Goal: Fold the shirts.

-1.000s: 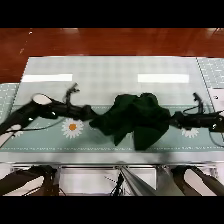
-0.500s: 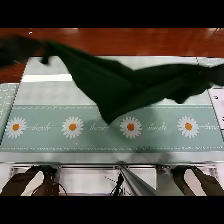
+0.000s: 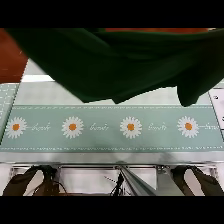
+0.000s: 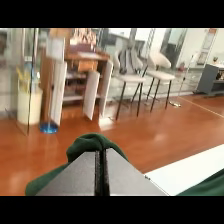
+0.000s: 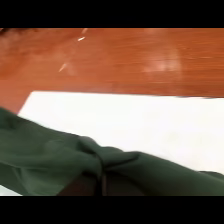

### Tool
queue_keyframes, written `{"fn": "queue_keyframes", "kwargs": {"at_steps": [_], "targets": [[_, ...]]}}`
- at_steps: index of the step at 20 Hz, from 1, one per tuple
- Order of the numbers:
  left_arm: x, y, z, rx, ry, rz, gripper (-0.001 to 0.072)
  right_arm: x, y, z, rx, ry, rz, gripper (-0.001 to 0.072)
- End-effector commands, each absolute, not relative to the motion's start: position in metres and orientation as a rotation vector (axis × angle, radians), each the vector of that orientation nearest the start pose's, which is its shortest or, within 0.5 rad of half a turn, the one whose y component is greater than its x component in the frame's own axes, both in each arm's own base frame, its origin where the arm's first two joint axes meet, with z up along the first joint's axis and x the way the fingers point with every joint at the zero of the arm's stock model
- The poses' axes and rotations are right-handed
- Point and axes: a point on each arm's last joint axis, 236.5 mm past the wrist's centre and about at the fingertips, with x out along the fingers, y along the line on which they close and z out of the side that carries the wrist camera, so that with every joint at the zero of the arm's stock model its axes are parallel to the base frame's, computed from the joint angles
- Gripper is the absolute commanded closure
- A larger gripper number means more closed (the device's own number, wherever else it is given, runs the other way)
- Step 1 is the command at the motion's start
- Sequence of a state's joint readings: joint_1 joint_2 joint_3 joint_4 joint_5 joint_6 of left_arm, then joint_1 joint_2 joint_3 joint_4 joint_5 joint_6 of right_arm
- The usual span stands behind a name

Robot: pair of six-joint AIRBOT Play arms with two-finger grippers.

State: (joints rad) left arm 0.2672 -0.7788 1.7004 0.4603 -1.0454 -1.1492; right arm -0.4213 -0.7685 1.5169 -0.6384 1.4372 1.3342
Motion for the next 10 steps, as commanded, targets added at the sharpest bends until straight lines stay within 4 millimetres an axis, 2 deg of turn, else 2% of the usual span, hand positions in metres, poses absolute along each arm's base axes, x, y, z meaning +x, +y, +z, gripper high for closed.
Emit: {"fn": "queue_keyframes", "kwargs": {"at_steps": [1, 4, 6, 8, 10], "targets": [[0.246, -0.121, 0.506, -0.157, -0.023, -0.614, 0.0686, 0.249, 0.095, 0.357, 0.293, 0.570, 0.536, 0.0683], [0.262, -0.094, 0.417, -0.110, 0.346, -0.487, 0.0686, 0.230, 0.083, 0.317, 0.279, 0.772, 0.482, 0.0683], [0.269, -0.084, 0.374, -0.102, 0.507, -0.468, 0.0686, 0.224, 0.076, 0.293, 0.237, 0.878, 0.441, 0.0684], [0.282, -0.084, 0.340, -0.150, 0.600, -0.484, 0.0685, 0.217, 0.087, 0.255, 0.196, 1.031, 0.491, 0.0684], [0.295, -0.083, 0.296, -0.210, 0.719, -0.496, 0.0685, 0.215, 0.098, 0.206, 0.144, 1.189, 0.522, 0.0684]]}}
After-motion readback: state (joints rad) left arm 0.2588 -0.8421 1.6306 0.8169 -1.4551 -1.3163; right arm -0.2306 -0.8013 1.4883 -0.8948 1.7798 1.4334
